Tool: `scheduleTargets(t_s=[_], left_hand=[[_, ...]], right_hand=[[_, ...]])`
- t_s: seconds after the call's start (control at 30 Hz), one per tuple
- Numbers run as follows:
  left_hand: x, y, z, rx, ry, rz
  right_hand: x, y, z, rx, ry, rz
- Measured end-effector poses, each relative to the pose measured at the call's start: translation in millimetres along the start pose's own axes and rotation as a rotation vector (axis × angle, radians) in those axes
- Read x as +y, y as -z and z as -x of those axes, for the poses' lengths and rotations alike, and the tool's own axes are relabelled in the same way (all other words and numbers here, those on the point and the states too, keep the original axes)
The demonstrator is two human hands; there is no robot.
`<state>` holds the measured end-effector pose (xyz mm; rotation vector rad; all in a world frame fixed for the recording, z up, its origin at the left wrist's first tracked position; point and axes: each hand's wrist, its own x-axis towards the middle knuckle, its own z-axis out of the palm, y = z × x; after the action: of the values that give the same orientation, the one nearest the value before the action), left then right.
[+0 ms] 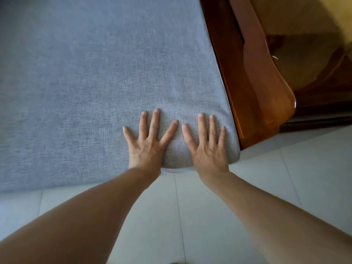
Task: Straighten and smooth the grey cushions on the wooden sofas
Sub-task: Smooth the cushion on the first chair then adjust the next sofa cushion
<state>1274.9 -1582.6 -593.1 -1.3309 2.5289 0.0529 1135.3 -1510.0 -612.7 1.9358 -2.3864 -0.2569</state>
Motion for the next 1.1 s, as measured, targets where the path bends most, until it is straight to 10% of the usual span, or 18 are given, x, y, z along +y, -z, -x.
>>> scheduleTargets(t_s=[0.53, 1.1], left_hand=[[-36, 42, 28, -0.157, -0.112, 0.009], [-152, 152, 111, -0.211, 0.026, 0.157]], right_hand=[[-1, 70, 6, -0.387, 0.057, -0.068], [-60, 224, 21, -0.412, 0.016, -0.148]])
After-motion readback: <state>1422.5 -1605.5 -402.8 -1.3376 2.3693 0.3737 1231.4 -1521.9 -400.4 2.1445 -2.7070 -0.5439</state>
